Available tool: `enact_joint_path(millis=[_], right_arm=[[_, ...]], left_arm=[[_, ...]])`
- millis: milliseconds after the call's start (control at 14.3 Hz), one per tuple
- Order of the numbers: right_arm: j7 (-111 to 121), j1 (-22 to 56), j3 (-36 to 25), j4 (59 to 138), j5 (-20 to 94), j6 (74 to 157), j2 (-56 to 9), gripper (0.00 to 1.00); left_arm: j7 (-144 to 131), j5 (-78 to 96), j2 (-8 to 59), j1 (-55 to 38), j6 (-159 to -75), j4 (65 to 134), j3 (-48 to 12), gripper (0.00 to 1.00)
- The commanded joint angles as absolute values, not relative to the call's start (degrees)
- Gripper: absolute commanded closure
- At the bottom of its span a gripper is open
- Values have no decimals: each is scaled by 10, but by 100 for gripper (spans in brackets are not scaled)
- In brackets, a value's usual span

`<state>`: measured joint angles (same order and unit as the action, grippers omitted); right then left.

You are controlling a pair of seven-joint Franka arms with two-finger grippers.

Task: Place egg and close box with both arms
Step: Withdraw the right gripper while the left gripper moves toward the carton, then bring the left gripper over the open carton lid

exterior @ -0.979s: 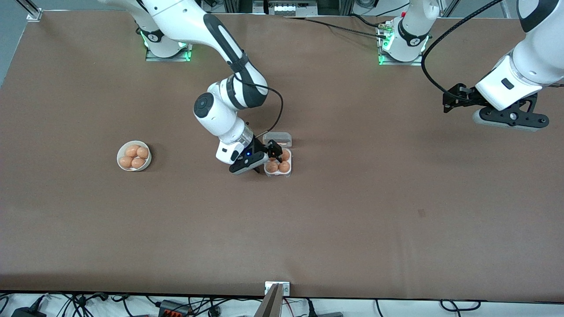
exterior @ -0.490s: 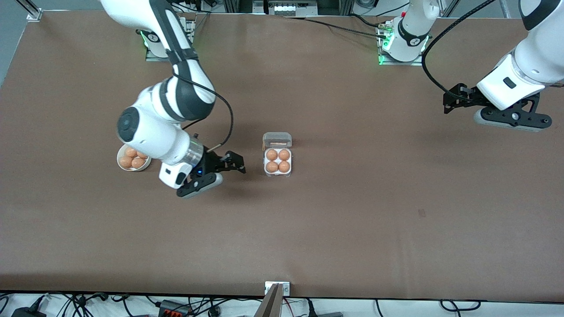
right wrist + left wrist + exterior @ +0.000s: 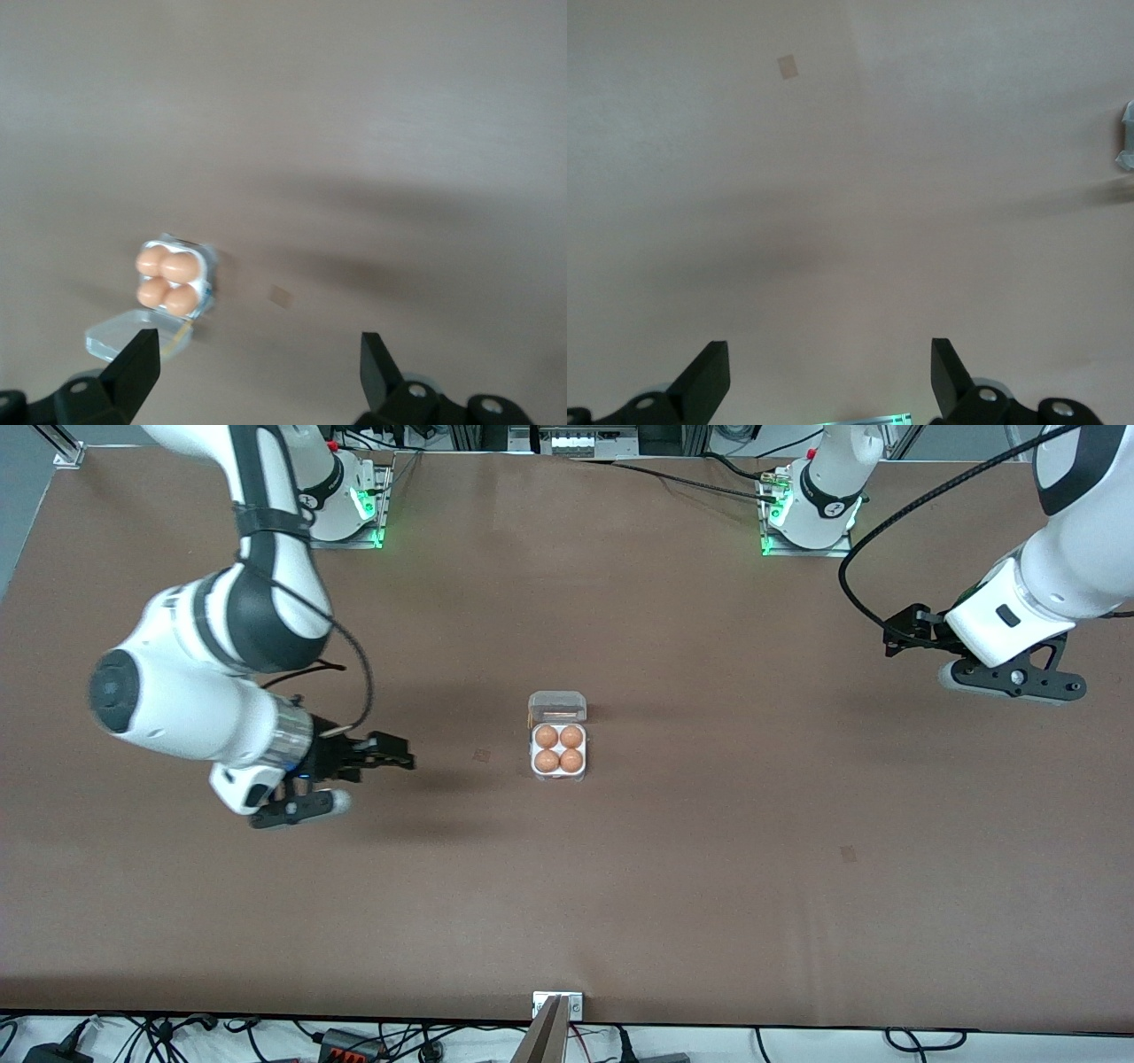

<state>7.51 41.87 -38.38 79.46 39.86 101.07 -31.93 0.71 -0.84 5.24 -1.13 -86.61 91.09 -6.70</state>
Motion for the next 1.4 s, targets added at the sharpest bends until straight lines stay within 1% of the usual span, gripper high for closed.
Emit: enact_joint_path(millis=[0, 140, 210, 280, 490, 630, 770, 909, 1119, 1259, 1329], right_arm=[[58, 418, -432, 773, 396, 969, -328, 0], [22, 415, -435, 774, 390, 977, -328, 0], [-10, 397, -425, 773, 372, 977, -325, 0], [-21, 365, -391, 773, 340, 976, -312, 0], [-23, 214, -219, 773, 183, 966, -246, 0], [-23, 117, -126, 773, 111, 936, -212, 0], [-23, 56, -71, 778, 57, 929, -181, 0], [-15, 35, -59, 777, 26, 917, -160, 0], [1, 17, -59, 773, 23, 904, -143, 0], [8, 12, -59, 773, 22, 885, -134, 0], [8, 12, -61, 773, 18, 885, -128, 0]], left_arm=[[13, -10, 89, -11, -836, 878, -69, 56], [19, -10, 91, -12, -830, 875, -69, 85], [19, -10, 91, -12, -831, 875, -69, 94], [19, -10, 91, -12, -832, 876, -69, 99], [17, -7, 90, -12, -828, 880, -71, 99], [11, -6, 88, -11, -825, 882, -88, 99], [9, -3, 87, -11, -819, 882, -94, 99], [7, -1, 87, -11, -818, 887, -104, 99], [-29, -1, 88, -11, -832, 911, -149, 99], [-61, 14, 89, -11, -864, 931, -176, 99], [-75, 42, 90, -11, -893, 950, -181, 99]])
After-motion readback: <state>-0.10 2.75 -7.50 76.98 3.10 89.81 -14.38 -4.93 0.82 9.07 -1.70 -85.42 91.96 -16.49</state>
